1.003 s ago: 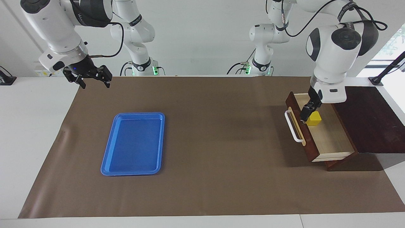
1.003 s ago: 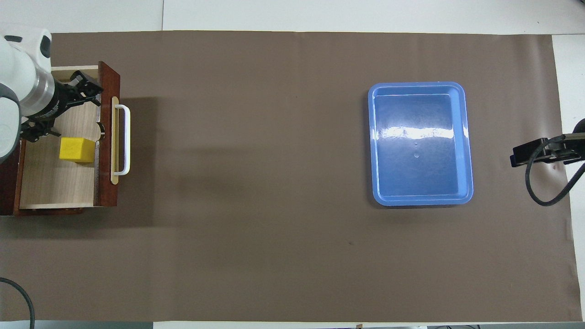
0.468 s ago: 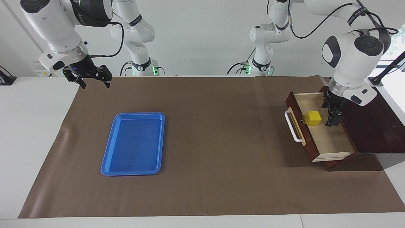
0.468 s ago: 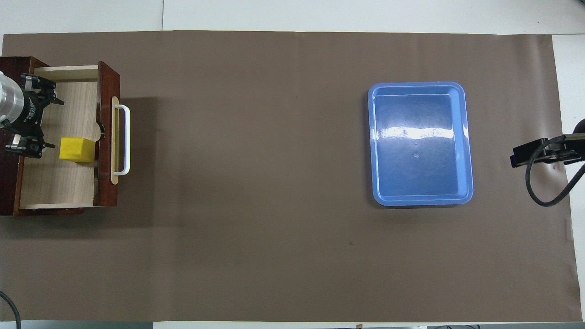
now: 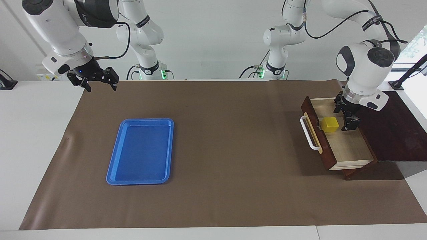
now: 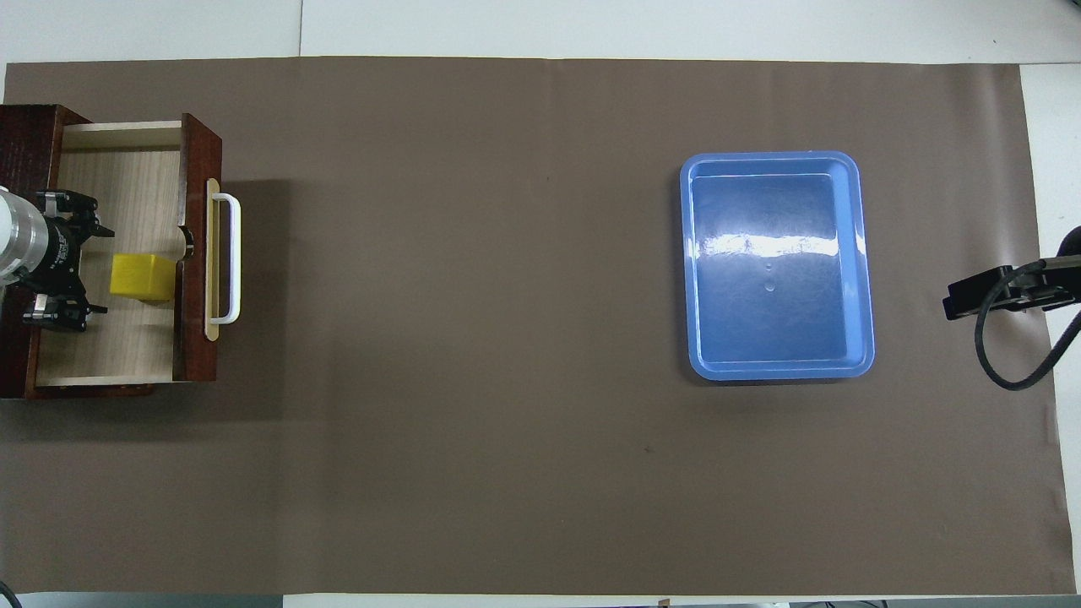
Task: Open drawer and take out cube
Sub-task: 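Release the handle and lower the left gripper onto the yellow cube, then grasp the yellow cube and lift it out with the left gripper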
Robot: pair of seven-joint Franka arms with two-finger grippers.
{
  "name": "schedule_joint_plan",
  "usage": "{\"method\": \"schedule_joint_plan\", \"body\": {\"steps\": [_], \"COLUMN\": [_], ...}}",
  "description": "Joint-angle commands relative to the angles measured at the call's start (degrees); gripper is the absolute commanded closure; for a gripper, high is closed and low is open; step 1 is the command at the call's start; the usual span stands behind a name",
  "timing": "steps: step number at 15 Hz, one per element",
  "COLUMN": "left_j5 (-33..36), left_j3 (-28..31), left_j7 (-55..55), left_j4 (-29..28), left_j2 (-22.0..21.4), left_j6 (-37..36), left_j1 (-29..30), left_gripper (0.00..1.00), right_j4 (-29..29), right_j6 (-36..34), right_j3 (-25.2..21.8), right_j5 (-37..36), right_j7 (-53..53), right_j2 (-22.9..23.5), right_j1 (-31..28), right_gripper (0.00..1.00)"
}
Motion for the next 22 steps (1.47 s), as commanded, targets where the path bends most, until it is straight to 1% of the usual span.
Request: {"method": "schedule_joint_plan", "body": {"steps": [1, 5, 9, 10, 11, 12, 13, 14, 15, 16, 17, 19, 21, 22], "left_j5": [-1.4, -1.4, -2.0, -2.2, -2.5, -2.5, -2.6, -2.6, -2.6, -2.8, -3.8, -4.2, -4.3, -4.6], "left_j3": [-0.5, -0.5, -0.5, -0.5, -0.5, -0.5, -0.5, -0.5, -0.5, -0.5, -0.5, -0.5, -0.5, -0.6], "left_j7": [-0.8, -3.1, -3.1, -3.1, -3.1, -3.1, -3.1, -3.1, -3.1, -3.1, -3.1, -2.9, -2.8, -2.7], "left_j4": [-3.0, -5.5, -5.8, -5.8, -5.8, -5.8, -5.9, -6.0, -6.0, -6.0, -5.7, -4.4, -1.0, 0.9], "left_j2": [-2.0, -2.7, -2.9, -2.9, -2.9, -2.9, -2.9, -2.9, -2.9, -2.9, -2.8, -2.2, -1.6, -1.2], "left_j6": [1.5, 2.8, 2.9, 2.9, 3.0, 3.1, 3.1, 3.1, 3.1, 3.2, 3.2, 3.1, 2.0, 0.3], "left_j1": [0.7, 0.7, 0.6, 0.7, 0.6, 0.5, 0.4, 0.5, 0.6, 0.7, 0.6, 0.6, 0.0, -0.1], "left_gripper": [0.0, 0.0, 0.0, 0.08, 0.22, 0.26, 0.35, 0.47, 0.65, 0.86, 1.0, 1.0, 1.0, 1.0], "right_j4": [-1.0, -1.1, -1.1, -1.1, -1.1, -1.1, -1.0, -1.0, -1.0, -1.1, -1.1, -1.2, -1.2, -1.1], "right_j6": [-0.3, -0.8, -0.9, -0.9, -0.9, -0.9, -0.9, -0.9, -0.9, -0.9, -1.0, -1.0, -0.7, -0.3], "right_j3": [0.3, 0.3, 0.3, 0.3, 0.3, 0.3, 0.3, 0.3, 0.3, 0.3, 0.3, 0.3, 0.3, 0.2], "right_j5": [0.0, 0.0, 0.0, 0.0, 0.0, 0.0, 0.0, 0.0, 0.0, 0.0, 0.0, 0.0, 0.0, 0.0], "right_j7": [-1.5, -1.7, -1.7, -1.8, -1.8, -1.7, -1.7, -1.7, -1.7, -1.7, -1.7, -1.7, -2.3, -2.3], "right_j2": [-1.2, -1.2, -1.2, -1.2, -1.2, -1.2, -1.2, -1.2, -1.2, -1.2, -1.2, -1.3, -1.3, -1.2], "right_j1": [-0.7, -0.8, -0.7, -0.7, -0.7, -0.7, -0.8, -0.8, -0.8, -0.8, -0.8, -0.8, -0.9, -1.0], "right_gripper": [0.0, 0.0, 0.0, 0.0, 0.0, 0.0, 0.0, 0.0, 0.0, 0.0, 0.0, 0.0, 0.0, 0.0]}}
